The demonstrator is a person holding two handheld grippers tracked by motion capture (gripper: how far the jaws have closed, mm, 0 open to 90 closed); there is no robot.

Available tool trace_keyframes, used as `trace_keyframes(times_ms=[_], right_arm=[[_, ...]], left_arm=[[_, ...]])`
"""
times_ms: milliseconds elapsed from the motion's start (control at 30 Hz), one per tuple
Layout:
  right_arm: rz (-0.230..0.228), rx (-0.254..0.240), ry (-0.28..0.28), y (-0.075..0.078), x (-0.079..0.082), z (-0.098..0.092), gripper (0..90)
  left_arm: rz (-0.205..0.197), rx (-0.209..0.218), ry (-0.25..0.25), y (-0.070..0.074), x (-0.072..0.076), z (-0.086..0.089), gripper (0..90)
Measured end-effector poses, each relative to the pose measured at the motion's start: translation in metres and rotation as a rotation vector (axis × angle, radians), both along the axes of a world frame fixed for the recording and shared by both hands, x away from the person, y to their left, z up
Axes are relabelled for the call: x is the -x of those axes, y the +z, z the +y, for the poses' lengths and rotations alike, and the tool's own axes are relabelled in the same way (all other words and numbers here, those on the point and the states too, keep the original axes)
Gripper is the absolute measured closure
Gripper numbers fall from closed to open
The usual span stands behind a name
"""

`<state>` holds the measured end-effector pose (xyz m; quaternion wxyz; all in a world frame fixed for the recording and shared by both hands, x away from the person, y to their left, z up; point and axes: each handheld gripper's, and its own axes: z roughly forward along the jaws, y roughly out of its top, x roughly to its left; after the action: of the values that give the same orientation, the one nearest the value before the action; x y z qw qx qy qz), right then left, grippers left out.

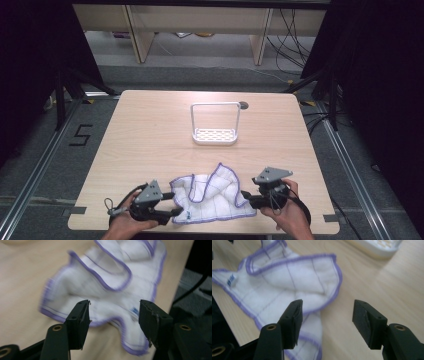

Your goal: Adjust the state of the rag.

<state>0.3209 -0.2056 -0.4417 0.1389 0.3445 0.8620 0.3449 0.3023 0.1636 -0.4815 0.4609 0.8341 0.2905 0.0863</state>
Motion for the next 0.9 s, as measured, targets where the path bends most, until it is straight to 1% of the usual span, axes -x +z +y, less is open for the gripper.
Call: trace_keyframes(times_ms=[33,67,100,133,167,200,233,267,300,333,367,400,433,467,500,533,567,600,633,667,700,733,767,800,833,867,900], right_arm=[[0.001,-0.015,0.01,0.001,-0.007,0.002,41.6],[0.001,-0.015,0.01,0.001,-0.007,0.002,41.6],[0.0,-0.035,0.012,0.002,-0.016,0.006,41.6],[-0.006,-0.05,0.024,0.001,-0.037,0.017,41.0],[0.005,-0.027,0.04,0.001,-0.046,0.022,40.8],[0.007,-0.028,0.045,-0.001,-0.052,0.026,40.7],[0.007,-0.028,0.045,-0.001,-0.052,0.026,40.7],[0.019,-0.027,0.046,-0.003,-0.061,0.031,40.2],[0.049,-0.013,0.06,-0.007,-0.078,0.042,39.1],[0.054,-0.011,0.067,-0.01,-0.084,0.045,38.9],[0.065,-0.019,0.064,-0.015,-0.092,0.05,39.1],[0.065,-0.019,0.064,-0.015,-0.092,0.05,39.1],[0.1,-0.023,0.082,-0.023,-0.102,0.057,38.9],[0.1,-0.023,0.082,-0.023,-0.102,0.057,38.9],[0.119,-0.015,0.09,-0.024,-0.105,0.058,38.7],[0.113,-0.022,0.095,-0.029,-0.108,0.061,38.6],[0.145,-0.02,0.101,-0.032,-0.11,0.064,38.9],[0.156,-0.014,0.114,-0.033,-0.111,0.064,40.0],[0.171,-0.01,0.117,-0.033,-0.111,0.065,44.6],[0.172,-0.019,0.147,-0.036,-0.112,0.065,51.2],[0.194,-0.024,0.159,-0.036,-0.111,0.065,58.9],[0.194,-0.024,0.187,-0.037,-0.111,0.065,71.6],[0.194,-0.024,0.187,-0.037,-0.111,0.065,71.6],[0.185,-0.01,0.205,-0.037,-0.11,0.065,81.1],[0.168,-0.009,0.227,-0.034,-0.106,0.064,89.6],[0.152,-0.013,0.226,-0.03,-0.104,0.063,90.0],[0.152,-0.013,0.226,-0.03,-0.104,0.063,90.0]], left_arm=[[0.007,0.034,0.021,0.002,-0.005,0.001,40.1],[0.007,0.034,0.021,0.002,-0.005,0.001,39.2],[0.005,0.033,0.037,0.006,-0.014,0.003,39.2],[-0.001,0.035,0.041,0.007,-0.021,0.003,37.3],[-0.012,0.029,0.04,0.007,-0.032,0.002,36.7],[-0.007,0.012,0.027,0.006,-0.04,0.003,36.2],[-0.007,0.012,0.027,0.006,-0.04,0.003,35.8],[0.004,0.007,0.032,0.005,-0.046,0.003,35.8],[0.019,-0.008,0.032,0.001,-0.056,0.002,34.9],[0.019,-0.008,0.032,0.001,-0.056,0.002,34.5],[0.032,-0.02,0.02,-0.003,-0.064,0.001,34.3],[0.032,-0.02,0.02,-0.003,-0.064,0.001,34.6],[0.038,-0.021,0.011,-0.005,-0.068,-0.001,34.9],[0.038,-0.026,0.004,-0.006,-0.07,-0.001,34.9],[0.047,-0.032,-0.001,-0.009,-0.072,-0.003,34.9],[0.05,-0.044,-0.01,-0.011,-0.075,-0.003,34.7],[0.067,-0.051,-0.021,-0.015,-0.077,-0.003,36.4],[0.071,-0.061,-0.027,-0.018,-0.078,-0.003,37.0],[0.086,-0.069,-0.035,-0.02,-0.078,-0.003,39.9],[0.091,-0.07,-0.048,-0.022,-0.079,-0.003,42.6],[0.093,-0.074,-0.049,-0.023,-0.079,-0.002,45.7],[0.093,-0.074,-0.049,-0.023,-0.079,-0.002,53.6],[0.089,-0.061,-0.056,-0.024,-0.078,-0.002,53.6],[0.079,-0.067,-0.069,-0.024,-0.079,-0.001,60.9],[0.053,-0.075,-0.073,-0.024,-0.078,0.0,74.1],[0.053,-0.067,-0.076,-0.023,-0.078,0.001,77.6],[0.053,-0.067,-0.076,-0.023,-0.078,0.001,79.8]])
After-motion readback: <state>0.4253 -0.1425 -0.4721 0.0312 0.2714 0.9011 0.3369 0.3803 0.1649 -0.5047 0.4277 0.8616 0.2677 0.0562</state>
